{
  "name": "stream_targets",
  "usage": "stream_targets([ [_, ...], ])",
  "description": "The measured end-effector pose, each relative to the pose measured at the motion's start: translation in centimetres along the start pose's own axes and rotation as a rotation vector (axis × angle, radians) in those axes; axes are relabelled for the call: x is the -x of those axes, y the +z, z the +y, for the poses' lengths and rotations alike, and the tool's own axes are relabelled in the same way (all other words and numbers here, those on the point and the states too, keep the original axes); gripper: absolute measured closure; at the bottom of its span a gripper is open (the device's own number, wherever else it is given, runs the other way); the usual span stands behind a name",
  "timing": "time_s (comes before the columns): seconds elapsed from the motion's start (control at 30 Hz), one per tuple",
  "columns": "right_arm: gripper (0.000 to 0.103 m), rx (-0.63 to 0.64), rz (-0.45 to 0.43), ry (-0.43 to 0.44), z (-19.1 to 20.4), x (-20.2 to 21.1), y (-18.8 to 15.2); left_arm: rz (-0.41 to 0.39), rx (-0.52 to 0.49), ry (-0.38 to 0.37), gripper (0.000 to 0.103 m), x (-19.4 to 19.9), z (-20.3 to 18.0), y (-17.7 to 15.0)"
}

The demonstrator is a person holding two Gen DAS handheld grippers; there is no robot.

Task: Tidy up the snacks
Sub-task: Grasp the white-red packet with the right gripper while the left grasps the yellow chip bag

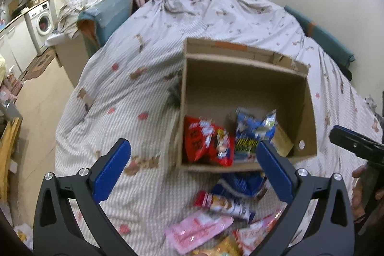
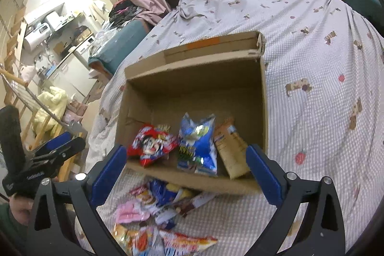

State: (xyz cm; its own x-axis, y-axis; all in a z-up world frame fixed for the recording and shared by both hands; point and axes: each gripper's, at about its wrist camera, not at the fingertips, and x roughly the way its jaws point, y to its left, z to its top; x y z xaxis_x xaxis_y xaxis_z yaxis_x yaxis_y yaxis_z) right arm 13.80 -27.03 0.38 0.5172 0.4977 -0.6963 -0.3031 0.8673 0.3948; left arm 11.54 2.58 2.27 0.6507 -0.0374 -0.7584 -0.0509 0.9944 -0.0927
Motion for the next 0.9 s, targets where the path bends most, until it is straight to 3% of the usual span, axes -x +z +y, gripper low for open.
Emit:
stream_targets([
  [0.27,0.002,-0.047,0.086,0.025,0.7,1.6,-4.8,0.092,0.049,0.013,0.000,1.3,2.1,-3.6],
  [0.5,0.002,-0.090,0.168,0.058,0.8,1.1,-7.0,0.162,0.058,0.028,0.000,0.6,2.8,-5.8],
  [0.6,0.002,-0.135,0.265,0.153,1.0,-0.1,-8.3,0.187,0.077,0.022,0.000,0.1,3.0,-6.3],
  [0.63,0.004,-0.144,0.302,0.185,1.1,-0.6,-8.7,0.192,0.079,0.024,0.000,-0.1,3.1,-6.4],
  [0.7,0.025,-0.142,0.392,0.246,1.9,-1.8,-9.7,0.198,0.077,0.027,0.000,-0.3,3.1,-6.6],
  [0.73,0.026,-0.120,0.447,0.249,2.7,-2.6,-10.6,0.201,0.078,0.030,0.000,-0.4,3.2,-6.6],
  [0.8,0.035,-0.103,0.469,0.252,3.2,-3.0,-10.9,0.205,0.084,0.031,0.000,-0.5,3.4,-6.7],
  [0.9,0.036,-0.064,0.509,0.251,4.3,-3.9,-11.7,0.217,0.108,0.026,0.000,-0.9,3.7,-6.6],
])
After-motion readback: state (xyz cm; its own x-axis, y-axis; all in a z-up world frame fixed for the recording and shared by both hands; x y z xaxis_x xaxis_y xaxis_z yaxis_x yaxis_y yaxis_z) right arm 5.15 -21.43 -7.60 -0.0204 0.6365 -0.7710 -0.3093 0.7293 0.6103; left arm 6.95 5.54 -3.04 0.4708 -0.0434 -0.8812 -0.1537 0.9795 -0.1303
